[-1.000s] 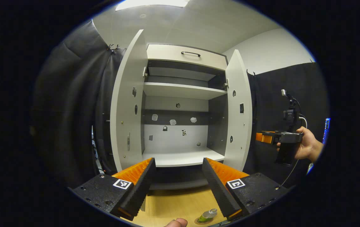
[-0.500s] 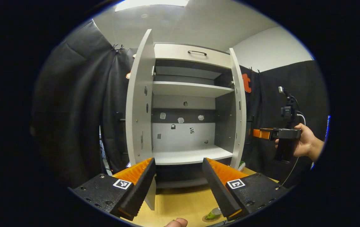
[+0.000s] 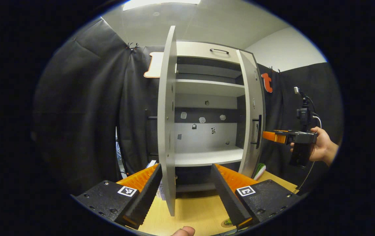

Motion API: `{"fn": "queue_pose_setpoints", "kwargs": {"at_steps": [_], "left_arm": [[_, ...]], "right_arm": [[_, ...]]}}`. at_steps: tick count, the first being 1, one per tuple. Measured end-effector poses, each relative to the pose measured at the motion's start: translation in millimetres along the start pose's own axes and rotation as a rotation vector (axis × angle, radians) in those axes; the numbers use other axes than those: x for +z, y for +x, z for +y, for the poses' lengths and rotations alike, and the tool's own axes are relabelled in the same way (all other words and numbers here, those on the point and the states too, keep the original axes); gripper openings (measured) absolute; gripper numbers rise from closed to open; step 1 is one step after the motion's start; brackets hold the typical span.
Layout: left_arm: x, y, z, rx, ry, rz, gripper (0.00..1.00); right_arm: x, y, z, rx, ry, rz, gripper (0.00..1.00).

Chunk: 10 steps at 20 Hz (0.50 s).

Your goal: Grasp the bottle in the cabinet with the left hand and place it on the coaster, then close the right door with the right hand and the left door with the left hand.

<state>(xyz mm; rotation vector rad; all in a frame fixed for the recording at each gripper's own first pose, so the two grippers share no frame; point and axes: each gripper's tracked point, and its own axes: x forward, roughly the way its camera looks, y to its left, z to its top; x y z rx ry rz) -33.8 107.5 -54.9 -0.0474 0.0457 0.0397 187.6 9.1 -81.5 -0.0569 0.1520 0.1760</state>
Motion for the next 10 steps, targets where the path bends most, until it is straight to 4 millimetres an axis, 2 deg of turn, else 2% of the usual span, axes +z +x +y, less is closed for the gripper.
{"fn": "queue_pose_setpoints", "kwargs": {"at_steps": [1,3,4,5,6,7,10], "left_arm": [[-2.8,-1.0,7.7,0.009,0.004,0.003,0.92],[-8.0,-2.9,23.3,0.031,0.012,0.01,0.93],[-9.0,-3.7,32.7,0.044,0.011,0.008,0.95],[-12.3,-3.5,42.7,0.056,0.007,0.009,0.95],[-15.4,-3.5,53.0,0.073,0.003,0.015,0.95],[-17.3,-2.4,65.2,0.092,0.003,0.018,0.95],[-17.2,1.9,107.3,0.165,0.007,0.018,0.95]], "right_arm": [[-0.7,-0.4,3.3,0.011,-0.004,-0.003,0.93],[-1.0,-1.3,10.9,0.04,-0.017,-0.019,0.93],[-1.2,-3.1,13.5,0.049,-0.029,-0.029,0.89],[-0.6,-4.7,15.3,0.059,-0.04,-0.038,0.93],[-2.6,-6.3,18.0,0.073,-0.049,-0.043,0.89],[-3.6,-7.5,20.4,0.087,-0.052,-0.045,0.93],[-8.6,-11.4,20.5,0.1,-0.054,-0.045,0.92]]}}
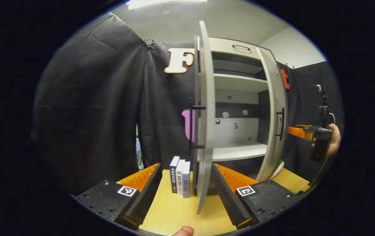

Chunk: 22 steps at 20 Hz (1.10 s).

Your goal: Grasp the bottle in the cabinet with the left hand and place it on the coaster, then close the right door with the right hand and the left door with the left hand.

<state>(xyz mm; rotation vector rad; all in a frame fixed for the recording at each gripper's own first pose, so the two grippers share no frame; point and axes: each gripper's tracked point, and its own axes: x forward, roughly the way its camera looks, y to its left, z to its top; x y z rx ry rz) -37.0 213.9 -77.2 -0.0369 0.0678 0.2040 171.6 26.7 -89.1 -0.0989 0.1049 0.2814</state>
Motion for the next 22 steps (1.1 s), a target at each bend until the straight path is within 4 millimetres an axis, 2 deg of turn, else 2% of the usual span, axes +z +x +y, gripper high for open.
{"fn": "queue_pose_setpoints", "kwargs": {"at_steps": [1,4,5,6,8,10,15,17,19,20,21,22], "left_arm": [[1.2,3.4,10.2,0.015,0.005,0.001,0.95],[14.7,21.9,40.6,0.082,0.035,-0.022,0.95],[19.2,21.9,50.7,0.086,0.042,-0.031,0.93],[25.2,27.3,55.5,0.092,0.048,-0.039,0.95],[32.3,37.5,67.7,0.11,0.06,-0.049,0.92],[36.9,42.4,71.0,0.114,0.047,-0.056,0.94],[52.0,70.8,65.3,0.082,0.0,-0.065,0.93],[60.9,78.2,49.3,0.041,-0.019,-0.082,0.94],[63.0,86.1,15.2,-0.056,-0.032,-0.086,0.95],[64.3,78.5,9.8,-0.036,-0.008,-0.087,0.94],[67.5,83.2,10.6,-0.036,0.025,-0.115,0.89],[67.6,80.9,7.6,-0.038,0.039,-0.116,0.88]], "right_arm": [[-3.7,-0.3,-1.4,-0.001,0.004,0.005,0.89],[-18.7,-5.1,-4.7,-0.007,0.024,0.029,0.92],[-20.8,-6.9,-7.2,-0.012,0.021,0.035,0.92],[-23.9,-10.3,-9.5,-0.015,0.018,0.039,0.92],[-28.1,-15.7,-14.1,-0.015,0.011,0.044,0.92],[-31.3,-21.3,-24.3,-0.034,0.001,0.05,0.92],[-26.9,-40.1,-44.1,-0.082,0.015,0.05,0.92],[-22.2,-53.1,-58.5,-0.135,-0.01,0.037,0.92],[-19.4,-64.3,-66.4,-0.162,-0.036,0.031,0.93],[-20.1,-70.0,-65.8,-0.165,-0.035,0.029,0.92],[-20.3,-76.6,-64.5,-0.162,-0.023,0.026,0.89],[-19.5,-83.6,-62.1,-0.157,-0.007,0.019,0.92]]}}
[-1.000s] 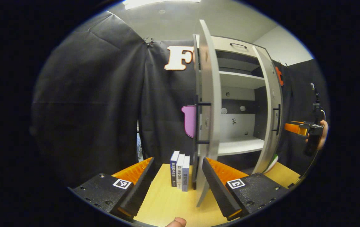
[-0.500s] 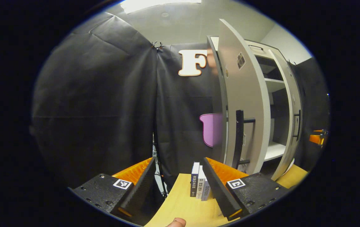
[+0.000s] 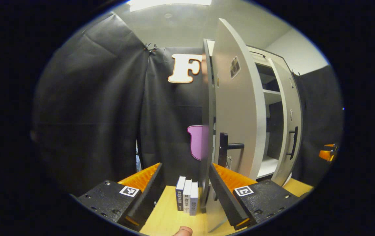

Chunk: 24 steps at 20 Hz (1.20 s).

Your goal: Grasp the bottle in the cabinet with the left hand and place it on the coaster, then close the right door with the right hand and the left door with the left hand.

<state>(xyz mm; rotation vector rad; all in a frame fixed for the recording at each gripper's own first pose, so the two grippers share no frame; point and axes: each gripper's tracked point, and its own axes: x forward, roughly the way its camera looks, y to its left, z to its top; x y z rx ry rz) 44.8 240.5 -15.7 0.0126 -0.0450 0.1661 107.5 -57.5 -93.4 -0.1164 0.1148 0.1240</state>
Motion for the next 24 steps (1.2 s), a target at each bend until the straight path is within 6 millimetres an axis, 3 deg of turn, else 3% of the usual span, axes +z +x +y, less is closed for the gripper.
{"fn": "queue_pose_setpoints", "kwargs": {"at_steps": [6,17,24], "left_arm": [[-5.7,-1.7,-12.4,-0.005,-0.097,0.038,0.9],[-6.0,-3.6,-36.7,-0.004,-0.119,0.039,0.91],[-7.5,-2.0,-49.6,-0.033,-0.159,0.049,0.91]], "right_arm": [[4.5,-25.4,-5.8,-0.026,0.075,-0.034,0.92],[14.0,-15.8,31.6,0.036,0.079,-0.014,0.93],[16.3,-10.6,39.5,0.048,0.095,-0.005,0.93]]}}
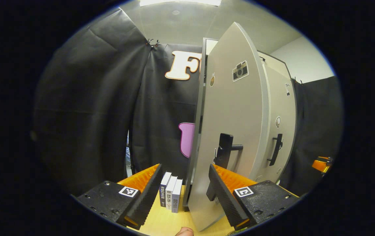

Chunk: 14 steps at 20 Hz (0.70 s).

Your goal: Grasp the bottle in the cabinet with the left hand and place it on the coaster, then close the right door with the right hand and the left door with the left hand.

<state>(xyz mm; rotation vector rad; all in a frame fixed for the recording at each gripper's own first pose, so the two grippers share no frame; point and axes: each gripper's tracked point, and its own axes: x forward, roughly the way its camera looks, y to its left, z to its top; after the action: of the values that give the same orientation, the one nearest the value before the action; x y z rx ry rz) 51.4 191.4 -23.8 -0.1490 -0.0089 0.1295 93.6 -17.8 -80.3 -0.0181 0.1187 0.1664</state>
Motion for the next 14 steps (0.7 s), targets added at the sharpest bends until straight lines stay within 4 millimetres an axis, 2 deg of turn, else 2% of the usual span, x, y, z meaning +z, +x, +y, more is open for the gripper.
{"fn": "queue_pose_setpoints", "kwargs": {"at_steps": [5,8,9,11,12,13,14], "left_arm": [[-4.0,5.0,-21.9,-0.046,-0.024,0.012,0.91],[-7.0,9.0,-33.4,-0.069,-0.053,0.023,0.91],[-6.3,12.2,-36.3,-0.071,-0.053,0.021,0.88],[-6.1,17.5,-38.9,-0.069,-0.046,0.027,0.93],[-5.7,20.0,-41.0,-0.071,-0.05,0.029,0.88],[-5.6,21.9,-43.7,-0.077,-0.052,0.031,0.88],[-6.3,22.9,-47.4,-0.084,-0.053,0.034,0.94]], "right_arm": [[9.3,2.5,17.0,0.062,0.017,-0.017,0.93],[13.1,0.1,18.2,0.068,0.005,-0.022,0.93],[13.9,-0.6,17.6,0.067,-0.001,-0.02,0.93],[12.8,-4.1,16.1,0.067,-0.005,-0.016,0.93],[11.4,-5.4,16.2,0.067,-0.005,-0.014,0.93],[11.3,-6.8,14.8,0.064,-0.006,-0.016,0.93],[11.1,-8.0,13.3,0.06,-0.007,-0.017,0.93]]}}
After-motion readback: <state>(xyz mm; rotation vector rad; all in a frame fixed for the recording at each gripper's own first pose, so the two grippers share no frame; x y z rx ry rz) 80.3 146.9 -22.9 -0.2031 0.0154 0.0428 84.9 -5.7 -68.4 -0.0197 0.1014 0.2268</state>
